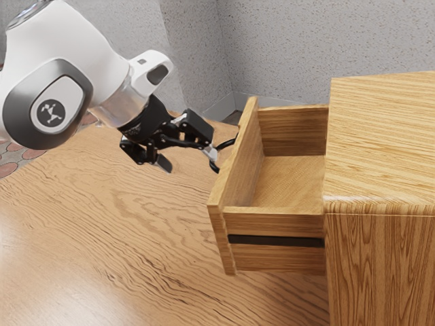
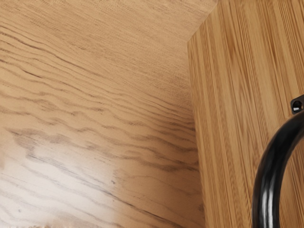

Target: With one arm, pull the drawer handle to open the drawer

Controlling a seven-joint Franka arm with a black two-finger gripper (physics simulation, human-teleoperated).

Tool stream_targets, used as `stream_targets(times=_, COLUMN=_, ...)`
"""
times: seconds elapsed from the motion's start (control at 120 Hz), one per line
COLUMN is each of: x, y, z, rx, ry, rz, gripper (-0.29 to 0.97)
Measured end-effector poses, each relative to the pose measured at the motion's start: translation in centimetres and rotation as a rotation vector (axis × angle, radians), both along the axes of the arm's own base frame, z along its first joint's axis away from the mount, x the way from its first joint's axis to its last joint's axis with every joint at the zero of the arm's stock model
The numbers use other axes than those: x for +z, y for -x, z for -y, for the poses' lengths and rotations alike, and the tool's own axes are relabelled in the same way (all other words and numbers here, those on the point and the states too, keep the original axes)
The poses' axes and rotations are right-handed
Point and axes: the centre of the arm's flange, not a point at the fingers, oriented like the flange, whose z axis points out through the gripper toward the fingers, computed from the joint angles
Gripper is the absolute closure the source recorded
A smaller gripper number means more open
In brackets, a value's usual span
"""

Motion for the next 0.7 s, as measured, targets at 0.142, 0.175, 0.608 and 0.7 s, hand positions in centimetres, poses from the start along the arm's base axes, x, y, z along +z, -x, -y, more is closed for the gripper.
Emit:
stream_targets(times=0.142, x=0.1, y=1.0, z=-2.2, rx=0.006, ry=0.021, rz=0.010, gripper=0.00)
stream_targets(times=0.175, x=0.4, y=1.3, z=-2.5, rx=0.004, ry=0.021, rz=0.017, gripper=0.00)
stream_targets(times=0.608, x=15.3, y=0.5, z=5.5, rx=-0.206, ry=-0.273, rz=-0.051, gripper=0.00)
stream_targets(times=0.7, x=13.7, y=-0.6, z=1.2, rx=-0.151, ry=-0.303, rz=-0.130, gripper=0.00)
